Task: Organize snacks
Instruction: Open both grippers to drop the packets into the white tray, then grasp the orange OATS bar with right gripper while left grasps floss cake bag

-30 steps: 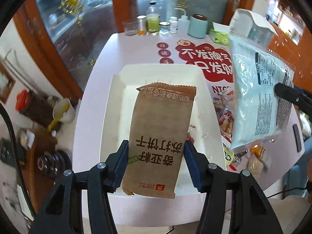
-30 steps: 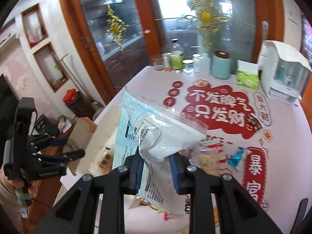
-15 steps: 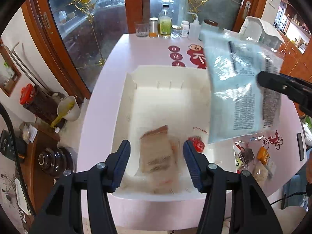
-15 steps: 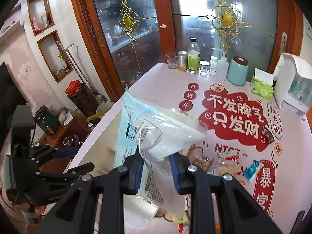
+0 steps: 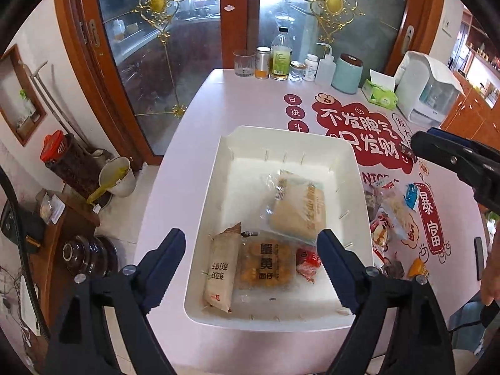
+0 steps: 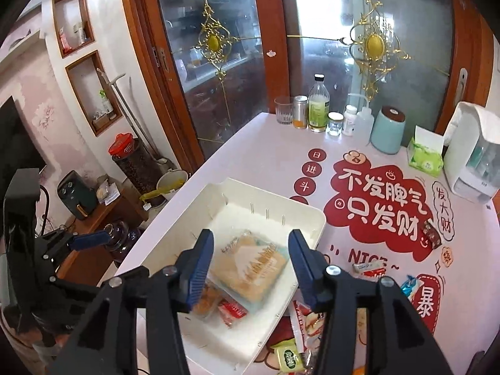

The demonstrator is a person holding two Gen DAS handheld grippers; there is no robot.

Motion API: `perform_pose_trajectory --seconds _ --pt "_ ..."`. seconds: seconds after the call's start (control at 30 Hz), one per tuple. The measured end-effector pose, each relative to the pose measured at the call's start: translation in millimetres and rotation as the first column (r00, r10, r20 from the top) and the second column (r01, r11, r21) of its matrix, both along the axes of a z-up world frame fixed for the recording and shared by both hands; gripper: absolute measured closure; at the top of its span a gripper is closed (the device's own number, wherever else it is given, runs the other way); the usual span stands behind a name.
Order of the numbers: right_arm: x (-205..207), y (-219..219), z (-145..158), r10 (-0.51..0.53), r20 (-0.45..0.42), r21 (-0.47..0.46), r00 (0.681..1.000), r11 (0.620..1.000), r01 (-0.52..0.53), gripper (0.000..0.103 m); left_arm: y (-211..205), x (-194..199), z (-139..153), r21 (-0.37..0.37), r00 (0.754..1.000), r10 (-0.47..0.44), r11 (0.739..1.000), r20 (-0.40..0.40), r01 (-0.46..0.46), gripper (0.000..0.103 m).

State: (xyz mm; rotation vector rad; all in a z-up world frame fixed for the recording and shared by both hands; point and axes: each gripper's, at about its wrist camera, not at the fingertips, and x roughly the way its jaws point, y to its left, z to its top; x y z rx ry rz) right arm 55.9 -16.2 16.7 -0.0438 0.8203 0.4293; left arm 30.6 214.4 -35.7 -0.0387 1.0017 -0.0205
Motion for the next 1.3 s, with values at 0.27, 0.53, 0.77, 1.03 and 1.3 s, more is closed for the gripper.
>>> perform_pose_trajectory --seconds 0.27,0.53,0.77,1.03,1.3 --pt "-9.7 -18.5 -0.5 -0.016 -0.015 0.004 1.000 1.000 0.016 0.052 -5.5 -0.9 -0.9 -0.008 1.000 0.006 1.000 -0.015 -0.006 0.017" --pt "-28.7 -48.9 -2.0 -0.054 -0.015 -0.011 0.998 0.999 0.054 0.052 -31.9 -2.8 -2.0 -0.012 0.998 -0.058 0.998 -0.025 0.058 0.017" --pt "-49.3 -92.9 -6.2 -0.133 -0.007 -0.049 0.991 0.990 0.133 0.052 -80.0 -9.6 -5.2 0.011 0.979 -0.201 0.979 -0.024 0.202 0.017" --pt "-71.6 -167.1 -25.1 -0.309 -0.053 -0.104 0.950 0.948 0.302 0.052 -151.5 -27.1 -6.0 0.032 0.918 -0.396 0.917 -0.017 0.397 0.017" --pt "-87.5 -216.7 -56.8 -0.328 -0.130 -0.129 0.936 0.941 0.312 0.052 -213.7 -51.7 -10.0 0.065 0.897 -0.441 0.895 -0.033 0.442 0.017"
